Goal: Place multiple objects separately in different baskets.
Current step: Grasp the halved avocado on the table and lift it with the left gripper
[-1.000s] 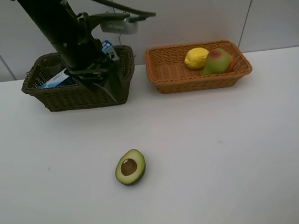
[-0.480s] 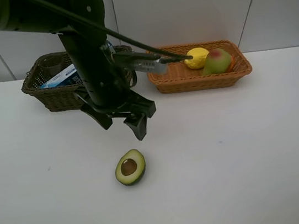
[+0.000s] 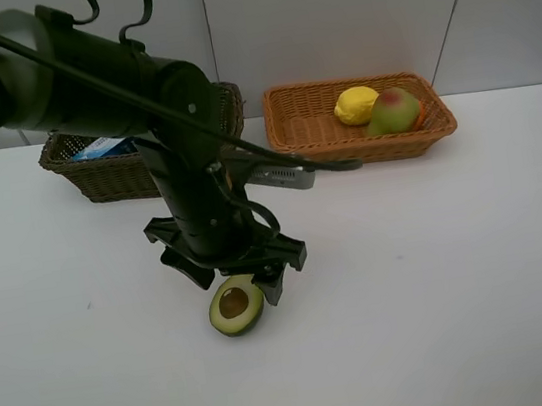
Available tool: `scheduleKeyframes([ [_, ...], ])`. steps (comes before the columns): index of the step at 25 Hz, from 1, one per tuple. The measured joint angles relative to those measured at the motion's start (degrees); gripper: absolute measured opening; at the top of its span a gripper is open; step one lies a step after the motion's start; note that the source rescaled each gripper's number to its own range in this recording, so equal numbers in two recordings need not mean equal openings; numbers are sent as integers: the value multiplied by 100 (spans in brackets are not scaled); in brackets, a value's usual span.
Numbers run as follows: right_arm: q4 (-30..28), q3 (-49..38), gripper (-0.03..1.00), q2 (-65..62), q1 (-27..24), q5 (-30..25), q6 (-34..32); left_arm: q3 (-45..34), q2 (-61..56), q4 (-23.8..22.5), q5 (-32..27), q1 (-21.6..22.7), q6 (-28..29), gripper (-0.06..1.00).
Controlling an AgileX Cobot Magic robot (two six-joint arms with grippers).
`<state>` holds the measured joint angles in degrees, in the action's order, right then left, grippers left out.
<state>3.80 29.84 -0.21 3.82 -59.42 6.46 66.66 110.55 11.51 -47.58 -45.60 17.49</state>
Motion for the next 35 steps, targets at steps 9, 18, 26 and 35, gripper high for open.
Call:
scheduleKeyframes([
  [9, 0, 0, 100, 0, 0, 0, 0, -53, 0, -49, 173, 0, 377, 100],
  [18, 0, 0, 100, 0, 0, 0, 0, -413, 0, -133, 587, 0, 578, 100],
  [26, 0, 0, 100, 0, 0, 0, 0, -484, 5, -146, 771, 0, 595, 100],
  [35, 0, 0, 100, 0, 0, 0, 0, -511, 150, -146, 766, 0, 594, 100],
])
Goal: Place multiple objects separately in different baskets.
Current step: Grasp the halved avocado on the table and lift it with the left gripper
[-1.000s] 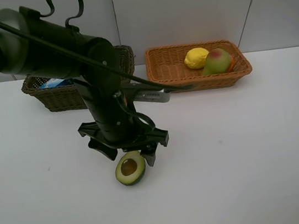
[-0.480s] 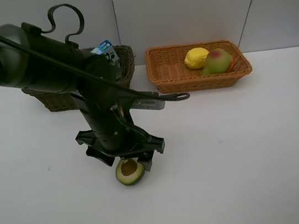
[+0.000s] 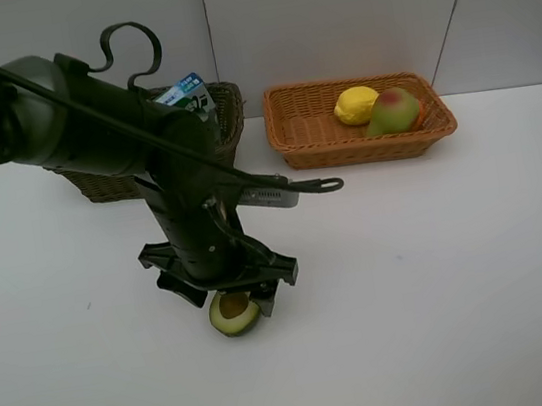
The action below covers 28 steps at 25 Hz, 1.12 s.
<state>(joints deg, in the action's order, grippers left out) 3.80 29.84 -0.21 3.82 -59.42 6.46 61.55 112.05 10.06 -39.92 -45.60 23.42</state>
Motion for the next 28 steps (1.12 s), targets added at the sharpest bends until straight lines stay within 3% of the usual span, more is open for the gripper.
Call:
scheduleKeyframes([
  [28, 0, 0, 100, 0, 0, 0, 0, 0, 206, -1, -59, 0, 0, 100],
])
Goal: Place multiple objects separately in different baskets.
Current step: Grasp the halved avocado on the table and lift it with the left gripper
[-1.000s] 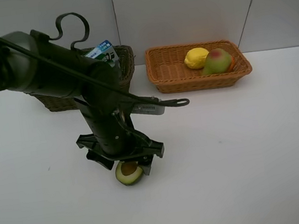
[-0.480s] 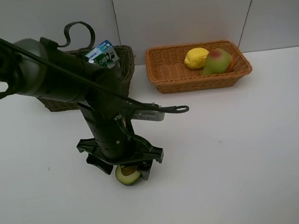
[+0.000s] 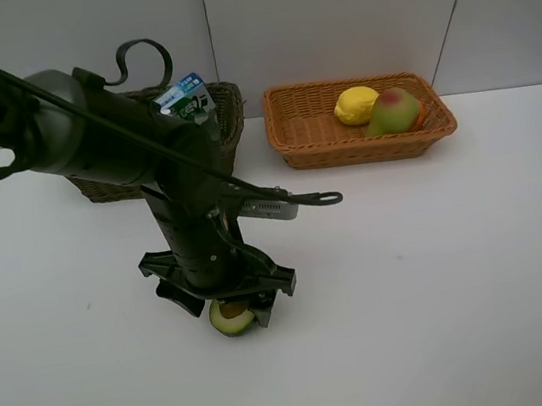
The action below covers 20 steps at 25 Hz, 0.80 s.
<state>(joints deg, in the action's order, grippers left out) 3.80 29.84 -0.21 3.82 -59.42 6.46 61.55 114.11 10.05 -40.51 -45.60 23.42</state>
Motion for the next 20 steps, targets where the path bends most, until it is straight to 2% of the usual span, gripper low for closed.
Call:
scheduleKeyframes([
  [5, 0, 0, 100, 0, 0, 0, 0, 0, 0, -5, 0, 0, 0, 99],
  [8, 0, 0, 100, 0, 0, 0, 0, 0, 0, -17, 0, 0, 0, 95],
  [12, 0, 0, 100, 0, 0, 0, 0, 0, 0, -21, -12, 0, 6, 78],
  [20, 0, 0, 100, 0, 0, 0, 0, 0, 0, -21, -29, 0, 26, 78],
])
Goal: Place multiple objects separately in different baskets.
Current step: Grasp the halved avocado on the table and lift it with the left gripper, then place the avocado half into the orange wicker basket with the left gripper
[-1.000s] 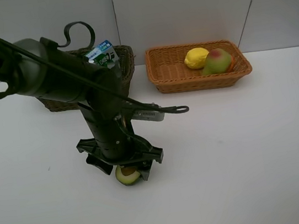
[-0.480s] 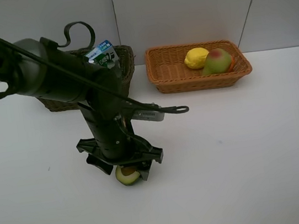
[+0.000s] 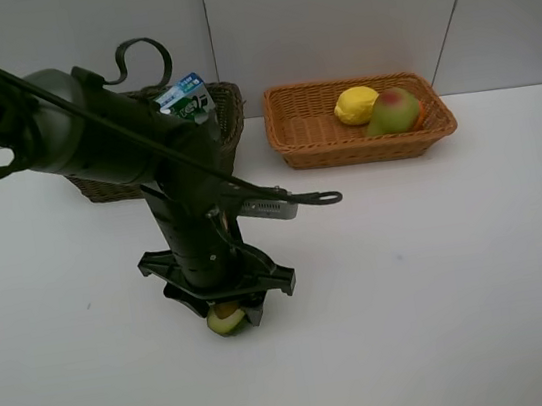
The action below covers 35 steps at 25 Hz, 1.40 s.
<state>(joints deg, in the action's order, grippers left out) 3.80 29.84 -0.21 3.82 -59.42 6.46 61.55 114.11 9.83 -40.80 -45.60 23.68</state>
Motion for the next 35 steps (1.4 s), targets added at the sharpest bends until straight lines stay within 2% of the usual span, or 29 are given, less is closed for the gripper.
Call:
scheduleKeyframes([
  [5, 0, 0, 100, 0, 0, 0, 0, 0, 0, -200, -58, 0, 271, 78],
  [10, 0, 0, 100, 0, 0, 0, 0, 51, 0, -279, -141, 0, 294, 78],
  [14, 0, 0, 100, 0, 0, 0, 0, 317, 2, -304, -497, 0, 294, 78],
  [20, 0, 0, 100, 0, 0, 0, 0, 1020, 7, -315, -1094, 0, 236, 78],
  [26, 0, 0, 100, 0, 0, 0, 0, 2097, 7, -315, -1716, 0, -49, 78],
  [35, 0, 0, 100, 0, 0, 0, 0, 3683, 54, -479, -1640, 110, -738, 78],
])
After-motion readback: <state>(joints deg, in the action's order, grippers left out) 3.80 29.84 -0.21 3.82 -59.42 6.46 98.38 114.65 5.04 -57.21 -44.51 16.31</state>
